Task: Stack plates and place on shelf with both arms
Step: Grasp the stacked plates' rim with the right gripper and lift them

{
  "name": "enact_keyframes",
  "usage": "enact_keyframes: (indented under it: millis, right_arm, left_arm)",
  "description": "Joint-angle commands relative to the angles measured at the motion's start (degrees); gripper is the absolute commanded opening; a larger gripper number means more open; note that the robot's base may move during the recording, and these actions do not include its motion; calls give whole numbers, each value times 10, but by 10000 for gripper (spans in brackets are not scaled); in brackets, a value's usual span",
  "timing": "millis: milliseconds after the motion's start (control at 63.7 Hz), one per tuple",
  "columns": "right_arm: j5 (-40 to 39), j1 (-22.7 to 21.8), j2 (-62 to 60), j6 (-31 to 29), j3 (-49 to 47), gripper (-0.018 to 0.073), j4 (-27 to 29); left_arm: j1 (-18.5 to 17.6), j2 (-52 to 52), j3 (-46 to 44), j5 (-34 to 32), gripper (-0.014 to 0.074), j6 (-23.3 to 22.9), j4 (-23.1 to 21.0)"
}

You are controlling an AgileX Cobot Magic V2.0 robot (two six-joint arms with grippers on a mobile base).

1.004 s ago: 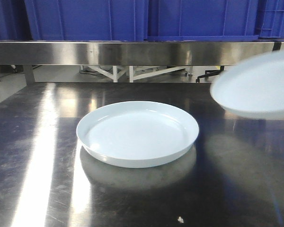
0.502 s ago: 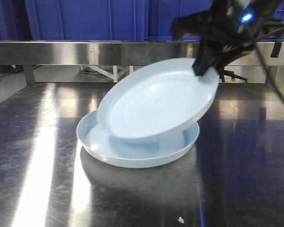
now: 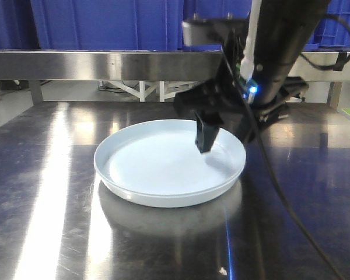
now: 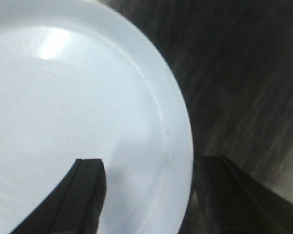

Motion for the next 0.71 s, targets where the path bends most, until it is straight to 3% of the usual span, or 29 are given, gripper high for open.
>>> enact_keyframes:
  millis: [0, 126, 204, 267, 314, 329, 377, 455, 690]
  right_arm:
    - [-12, 0, -11, -2, -18, 519, -5]
    - [-10, 0, 3, -2, -18, 509, -5]
    - [-13, 0, 5, -2, -18, 424, -5]
    - [-17, 0, 4, -1, -18, 256, -5]
    - [-22, 0, 0, -1, -18, 57, -5]
    - [-26, 0, -2, 0, -18, 41, -5]
    - [-39, 0, -9, 0, -19, 85, -6]
    - [-53, 0, -25, 0, -20, 46, -10]
    - [-97, -20, -125, 0, -17, 57, -14]
  left_arm:
    - [-3, -2, -16, -41, 85, -3, -4]
    - [-3, -2, -16, -41, 85, -3, -4]
    - [-3, -2, -16, -41, 85, -3, -4]
    - [-3, -2, -16, -41, 85, -3, -4]
    - [-3, -2, -16, -41, 85, -3, -4]
    - [-3, -2, -16, -41, 85, -3, -4]
    - [-3, -2, -16, -41, 85, -3, -4]
    - [-3, -2, -16, -42, 85, -3, -4]
    - [-3, -2, -16, -42, 85, -3, -4]
